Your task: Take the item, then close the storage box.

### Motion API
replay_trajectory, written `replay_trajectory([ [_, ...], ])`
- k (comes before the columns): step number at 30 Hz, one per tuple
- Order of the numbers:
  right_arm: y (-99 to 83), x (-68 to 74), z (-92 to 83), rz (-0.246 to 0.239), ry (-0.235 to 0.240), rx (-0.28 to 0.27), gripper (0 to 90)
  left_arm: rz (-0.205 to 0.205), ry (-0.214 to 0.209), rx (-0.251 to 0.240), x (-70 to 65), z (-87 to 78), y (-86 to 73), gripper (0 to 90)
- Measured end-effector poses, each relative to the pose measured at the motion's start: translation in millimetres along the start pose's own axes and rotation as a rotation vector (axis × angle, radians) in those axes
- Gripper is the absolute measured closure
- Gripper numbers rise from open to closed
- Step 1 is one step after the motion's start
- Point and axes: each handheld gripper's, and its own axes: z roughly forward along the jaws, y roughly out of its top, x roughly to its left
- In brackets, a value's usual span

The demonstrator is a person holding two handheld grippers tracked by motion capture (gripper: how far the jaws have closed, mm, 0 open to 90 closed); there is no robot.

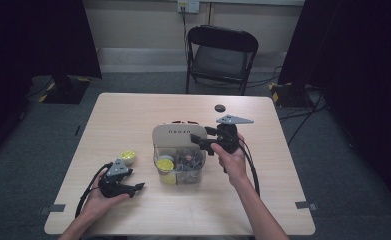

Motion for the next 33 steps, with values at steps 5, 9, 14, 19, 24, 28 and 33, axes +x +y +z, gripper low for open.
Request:
replay_trajectory([
  [5,1.7,4.3,-5.8,-0.016,0.017,-0.01,33.9,-0.018,0.013,0.009,0.9,1.3,0.4,19.8],
  [9,1.5,9.4,-7.4,-0.033,0.047,-0.011,38.7,-0.022,0.014,0.006,0.7,1.5,0.4,19.6],
  [14,1.8,13.1,-7.6,-0.041,0.045,-0.01,38.5,-0.023,0.013,0.005,0.9,1.9,0.5,19.1],
  [19,1.3,15.4,-8.7,-0.054,0.037,-0.005,39.5,-0.023,0.013,0.005,1.0,1.9,0.4,19.1],
  [24,-0.4,17.2,-12.8,-0.056,0.054,0.003,41.2,-0.016,0.014,0.009,2.0,1.8,0.7,18.8],
  [28,-3.3,19.9,-15.9,-0.062,0.062,0.012,41.4,-0.016,0.012,0.009,2.1,1.9,0.7,18.8],
  [33,-6.6,21.1,-17.7,-0.063,0.08,0.023,41.8,-0.019,0.007,0.008,3.0,2.7,1.1,18.0],
])
